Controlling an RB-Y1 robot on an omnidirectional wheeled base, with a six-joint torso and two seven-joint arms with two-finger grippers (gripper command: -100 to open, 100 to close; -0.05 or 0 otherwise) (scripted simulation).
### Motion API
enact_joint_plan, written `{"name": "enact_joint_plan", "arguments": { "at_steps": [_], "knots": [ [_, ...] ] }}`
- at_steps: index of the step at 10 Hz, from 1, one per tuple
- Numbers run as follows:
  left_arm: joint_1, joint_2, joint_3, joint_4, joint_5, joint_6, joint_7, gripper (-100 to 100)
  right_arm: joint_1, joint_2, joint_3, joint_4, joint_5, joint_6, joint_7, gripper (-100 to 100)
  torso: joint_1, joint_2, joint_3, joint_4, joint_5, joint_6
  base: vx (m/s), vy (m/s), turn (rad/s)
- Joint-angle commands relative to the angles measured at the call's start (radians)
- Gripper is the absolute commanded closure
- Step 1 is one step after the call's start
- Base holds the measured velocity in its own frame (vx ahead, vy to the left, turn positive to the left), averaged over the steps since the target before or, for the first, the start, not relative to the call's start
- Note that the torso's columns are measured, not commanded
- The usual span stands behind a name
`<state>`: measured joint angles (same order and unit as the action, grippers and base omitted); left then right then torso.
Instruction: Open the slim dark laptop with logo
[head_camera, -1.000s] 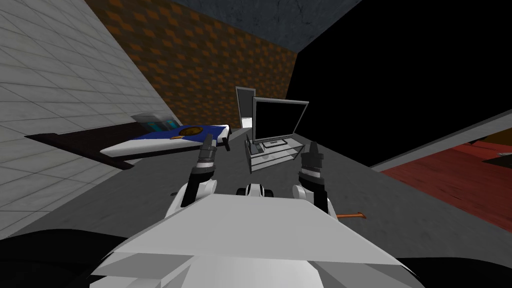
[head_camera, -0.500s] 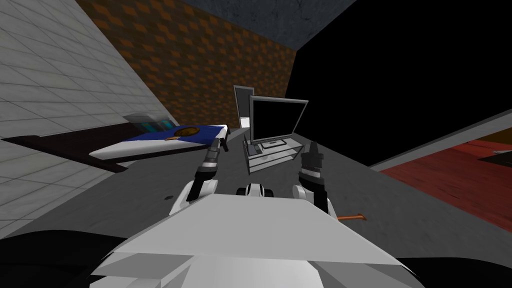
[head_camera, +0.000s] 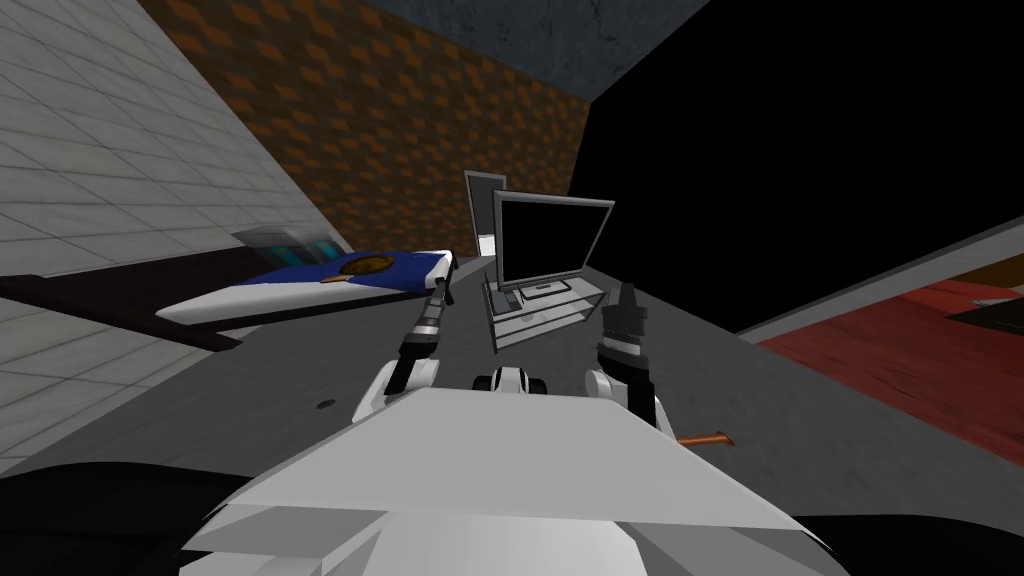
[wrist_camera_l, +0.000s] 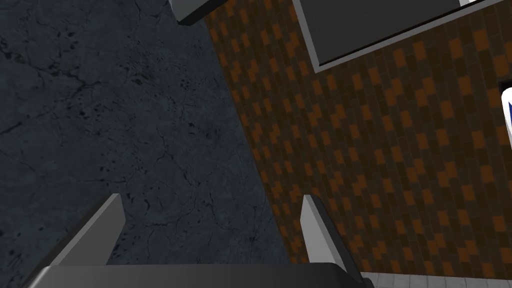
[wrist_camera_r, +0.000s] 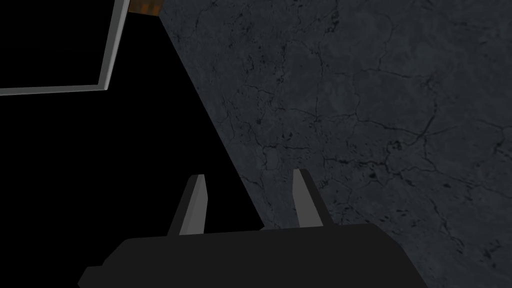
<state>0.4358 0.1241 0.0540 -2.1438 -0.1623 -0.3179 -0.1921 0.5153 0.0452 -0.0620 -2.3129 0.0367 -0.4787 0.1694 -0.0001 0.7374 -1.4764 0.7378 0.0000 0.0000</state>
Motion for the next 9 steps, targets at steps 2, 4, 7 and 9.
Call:
{"name": "enact_joint_plan", "arguments": {
  "at_steps": [2,4,7,9],
  "knots": [
    [-0.034,-0.012,0.001,0.109,-0.017,0.038,-0.016,-100,0.0,0.0,0.0,0.0,0.0,0.0,0.0,0,-0.002,-0.001,-0.001,0.0,0.0,0.0,0.117,-0.08,-0.035],
    [-0.049,-0.017,0.001,0.155,-0.025,0.053,-0.023,-100,0.0,0.0,0.0,0.0,0.0,0.0,0.0,0,0.0,0.0,0.0,0.0,0.0,0.0,0.107,-0.066,-0.022],
    [-0.069,-0.014,0.001,0.22,-0.035,0.073,-0.033,-100,0.0,0.0,0.0,0.0,0.0,0.0,0.0,0,0.002,0.002,0.001,0.001,0.0,0.0,0.077,-0.039,-0.023],
    [-0.08,-0.011,0.001,0.257,-0.041,0.084,-0.039,-100,0.0,0.0,0.0,0.0,0.0,0.0,0.0,0,0.0,0.001,0.001,0.0,0.0,0.0,0.07,-0.044,-0.016]
  ]
}}
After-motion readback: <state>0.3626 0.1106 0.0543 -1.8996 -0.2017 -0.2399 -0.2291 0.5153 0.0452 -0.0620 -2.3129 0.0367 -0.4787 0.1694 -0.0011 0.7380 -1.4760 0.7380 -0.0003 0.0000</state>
